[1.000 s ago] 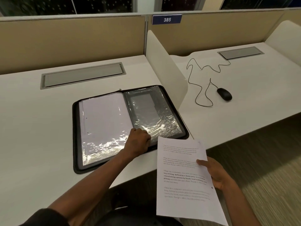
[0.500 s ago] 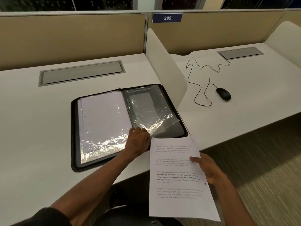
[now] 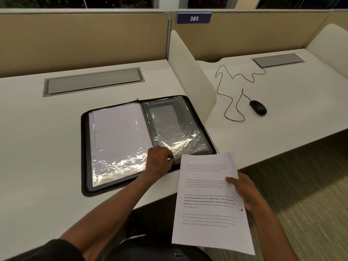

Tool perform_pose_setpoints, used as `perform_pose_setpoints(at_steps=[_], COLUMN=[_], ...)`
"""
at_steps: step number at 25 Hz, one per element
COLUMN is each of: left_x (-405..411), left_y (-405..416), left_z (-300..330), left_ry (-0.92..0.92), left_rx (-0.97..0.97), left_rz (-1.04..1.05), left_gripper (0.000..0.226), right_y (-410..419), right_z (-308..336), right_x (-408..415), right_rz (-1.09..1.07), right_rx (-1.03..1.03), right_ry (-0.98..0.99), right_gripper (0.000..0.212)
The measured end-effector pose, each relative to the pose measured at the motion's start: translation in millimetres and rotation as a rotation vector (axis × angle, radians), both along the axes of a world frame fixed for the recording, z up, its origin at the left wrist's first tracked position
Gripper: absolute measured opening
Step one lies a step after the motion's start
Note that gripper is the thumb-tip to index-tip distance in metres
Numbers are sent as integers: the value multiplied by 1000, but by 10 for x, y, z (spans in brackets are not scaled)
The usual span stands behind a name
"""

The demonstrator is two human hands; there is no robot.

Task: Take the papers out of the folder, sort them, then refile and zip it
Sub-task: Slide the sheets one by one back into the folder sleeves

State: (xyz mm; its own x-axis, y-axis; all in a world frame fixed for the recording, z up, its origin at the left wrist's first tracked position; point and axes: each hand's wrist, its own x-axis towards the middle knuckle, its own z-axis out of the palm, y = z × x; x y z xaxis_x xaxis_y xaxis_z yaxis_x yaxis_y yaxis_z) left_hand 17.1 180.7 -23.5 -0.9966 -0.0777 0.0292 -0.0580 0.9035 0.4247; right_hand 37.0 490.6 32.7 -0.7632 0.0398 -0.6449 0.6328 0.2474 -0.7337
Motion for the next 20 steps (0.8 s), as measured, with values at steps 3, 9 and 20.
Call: perform_pose_setpoints(at_steps=[3, 9, 20], left_x=[1, 19, 107], left_y=[1, 21, 69], left_z=[2, 3, -58], left_ry=[6, 19, 165], left_rx=[33, 17, -104], left_rz=[11, -20, -135], left_gripper=[11, 16, 9], right_y=[7, -204, -526], right_z=[15, -17, -194], right_x=[21, 32, -79], right_rz=[-31, 8, 4], right_rx=[-4, -52, -141], right_ry=[6, -22, -119], right_gripper=[22, 21, 26])
